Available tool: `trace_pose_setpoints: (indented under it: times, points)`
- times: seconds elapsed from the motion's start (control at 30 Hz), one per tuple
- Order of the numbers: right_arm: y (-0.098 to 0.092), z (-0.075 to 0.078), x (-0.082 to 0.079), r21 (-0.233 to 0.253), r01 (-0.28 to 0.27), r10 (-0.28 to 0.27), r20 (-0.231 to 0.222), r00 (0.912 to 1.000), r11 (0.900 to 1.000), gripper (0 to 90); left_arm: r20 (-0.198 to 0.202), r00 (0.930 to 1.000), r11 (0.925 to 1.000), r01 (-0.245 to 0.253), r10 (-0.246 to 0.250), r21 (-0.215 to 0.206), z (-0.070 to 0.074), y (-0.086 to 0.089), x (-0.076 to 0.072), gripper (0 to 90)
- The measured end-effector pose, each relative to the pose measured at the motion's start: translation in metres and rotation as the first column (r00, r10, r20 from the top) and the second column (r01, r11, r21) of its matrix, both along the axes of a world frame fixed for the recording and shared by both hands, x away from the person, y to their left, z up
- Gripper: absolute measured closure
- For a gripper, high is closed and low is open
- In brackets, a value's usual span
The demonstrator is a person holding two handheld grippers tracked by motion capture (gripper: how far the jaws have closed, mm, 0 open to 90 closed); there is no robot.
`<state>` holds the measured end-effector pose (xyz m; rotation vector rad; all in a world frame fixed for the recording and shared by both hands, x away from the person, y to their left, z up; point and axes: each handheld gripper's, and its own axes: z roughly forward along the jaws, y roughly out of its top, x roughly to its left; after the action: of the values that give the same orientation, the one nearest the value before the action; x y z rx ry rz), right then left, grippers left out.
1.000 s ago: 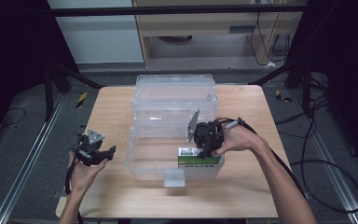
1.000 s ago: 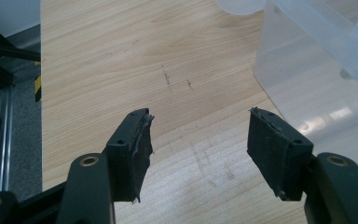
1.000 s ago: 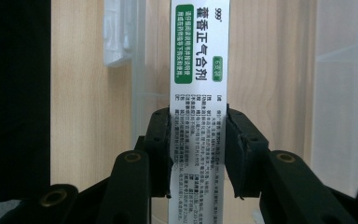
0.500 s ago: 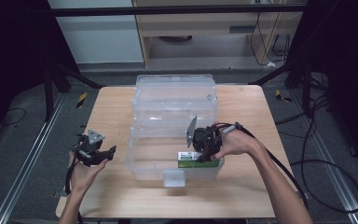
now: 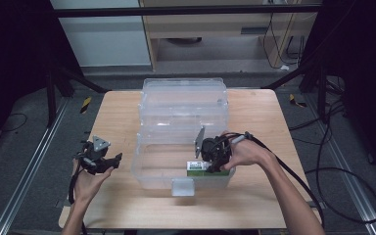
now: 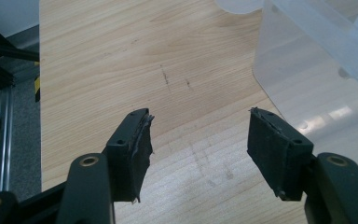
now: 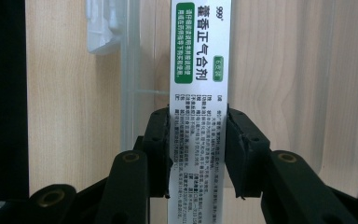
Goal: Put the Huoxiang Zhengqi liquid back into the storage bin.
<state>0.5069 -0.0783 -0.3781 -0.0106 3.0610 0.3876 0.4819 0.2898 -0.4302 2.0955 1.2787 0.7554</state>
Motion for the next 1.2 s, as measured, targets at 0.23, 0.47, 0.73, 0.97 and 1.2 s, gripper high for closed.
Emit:
trace_pose_setpoints:
  times: [0.23,0.47,0.73,0.97,1.2]
  points:
    - [0.002,-0.003,0.000,-0.017,0.008,-0.008,-0.005,1.0000,1.000,63.4,-0.001,1.0000,1.0000,0.000,0.000,0.001,0.000,0.000,0.000,39.2]
    - [0.005,-0.007,0.001,-0.034,0.011,-0.012,-0.006,0.9999,0.999,63.1,-0.001,1.0000,1.0000,0.000,0.000,0.000,0.000,0.000,0.000,39.2]
    - [0.004,-0.006,0.000,-0.039,0.019,-0.020,-0.007,0.9998,0.999,61.2,-0.002,1.0000,1.0000,0.002,-0.002,0.003,0.000,-0.001,0.000,39.1]
    - [-0.002,0.003,-0.001,-0.003,0.039,-0.039,-0.005,0.9992,0.999,57.6,-0.006,1.0000,1.0000,0.004,-0.003,0.007,-0.001,-0.002,0.001,39.1]
    - [-0.007,0.013,-0.001,0.045,0.074,-0.076,0.026,0.9968,0.996,54.5,-0.006,1.0000,1.0000,0.003,-0.003,0.008,-0.001,-0.002,0.001,39.0]
